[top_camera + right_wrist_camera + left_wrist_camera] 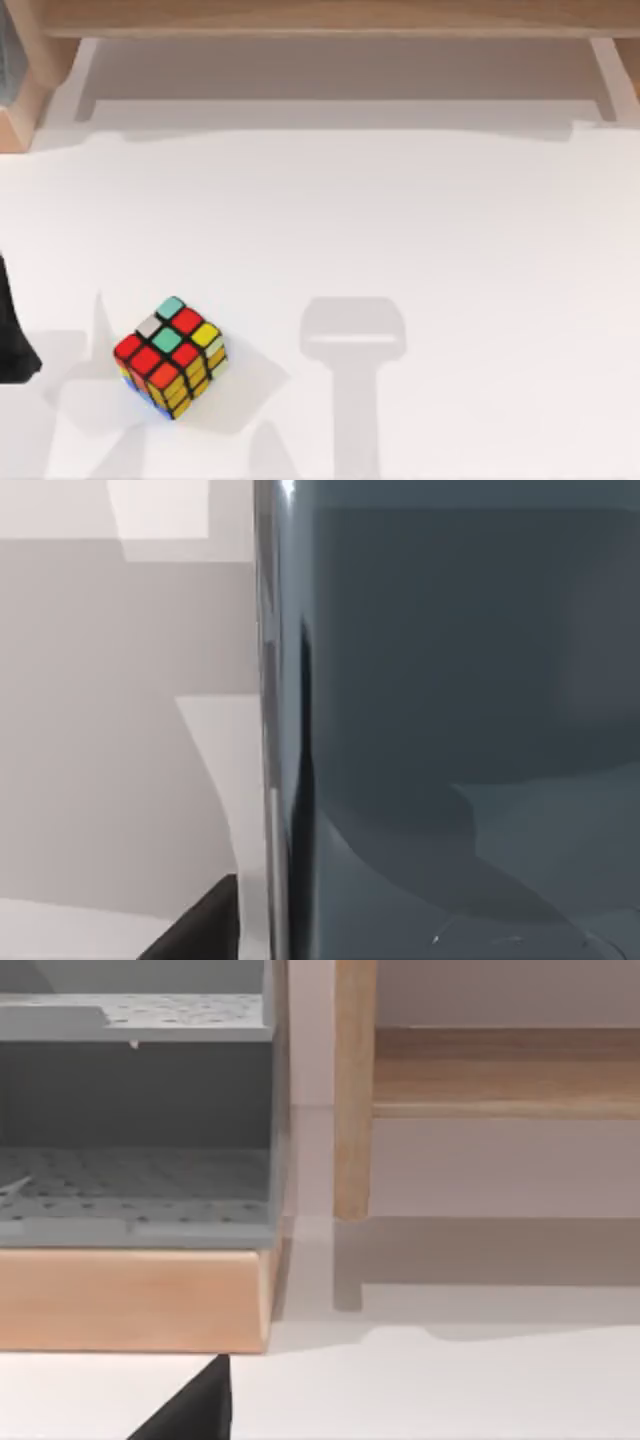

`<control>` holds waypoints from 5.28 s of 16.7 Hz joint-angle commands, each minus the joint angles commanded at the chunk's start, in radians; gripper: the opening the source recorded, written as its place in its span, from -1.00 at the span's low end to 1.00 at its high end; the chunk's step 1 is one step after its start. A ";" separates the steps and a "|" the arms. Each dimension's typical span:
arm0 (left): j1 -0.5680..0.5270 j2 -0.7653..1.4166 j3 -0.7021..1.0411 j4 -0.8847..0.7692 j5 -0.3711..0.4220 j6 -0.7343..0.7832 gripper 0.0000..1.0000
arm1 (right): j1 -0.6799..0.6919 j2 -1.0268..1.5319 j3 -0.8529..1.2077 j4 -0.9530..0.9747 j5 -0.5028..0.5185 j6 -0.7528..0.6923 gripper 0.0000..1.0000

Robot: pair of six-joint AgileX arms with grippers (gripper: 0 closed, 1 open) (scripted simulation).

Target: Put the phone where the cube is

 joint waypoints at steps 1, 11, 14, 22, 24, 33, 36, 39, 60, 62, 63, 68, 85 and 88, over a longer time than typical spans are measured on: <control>0.000 0.000 0.000 0.000 0.000 0.000 1.00 | 0.000 0.000 0.000 0.000 0.000 0.000 -0.21; 0.000 0.000 0.000 0.000 0.000 0.000 1.00 | 0.000 0.000 0.000 0.000 0.000 0.000 -1.00; 0.000 0.000 0.000 0.000 0.000 0.000 1.00 | 0.000 0.000 0.000 0.000 0.000 0.000 -1.00; 0.000 0.000 0.000 0.000 0.000 0.000 1.00 | 0.000 -0.076 0.057 -0.122 -0.004 0.004 -1.00; 0.000 0.000 0.000 0.000 0.000 0.000 1.00 | 0.000 -0.076 0.057 -0.122 -0.004 0.004 -1.00; 0.000 0.000 0.000 0.000 0.000 0.000 1.00 | 0.118 -0.100 0.253 -0.145 0.003 0.116 -1.00; 0.000 0.000 0.000 0.000 0.000 0.000 1.00 | 0.229 -0.058 0.403 -0.170 0.007 0.215 -1.00; 0.000 0.000 0.000 0.000 0.000 0.000 1.00 | 0.366 0.006 0.563 -0.203 0.012 0.340 -1.00; 0.000 0.000 0.000 0.000 0.000 0.000 1.00 | 1.602 0.479 1.085 -0.477 0.020 1.476 -1.00; 0.000 0.000 0.000 0.000 0.000 0.000 1.00 | 1.687 0.511 1.084 -0.494 0.025 1.553 -1.00; 0.000 0.000 0.000 0.000 0.000 0.000 1.00 | 1.723 0.525 1.082 -0.502 0.027 1.586 -1.00; 0.000 0.000 0.000 0.000 0.000 0.000 1.00 | 1.817 0.562 1.073 -0.522 0.034 1.671 -1.00; 0.000 0.000 0.000 0.000 0.000 0.000 1.00 | 1.815 0.501 1.103 -0.560 0.045 1.687 -1.00; 0.000 0.000 0.000 0.000 0.000 0.000 1.00 | 1.816 0.472 1.113 -0.575 0.051 1.692 -1.00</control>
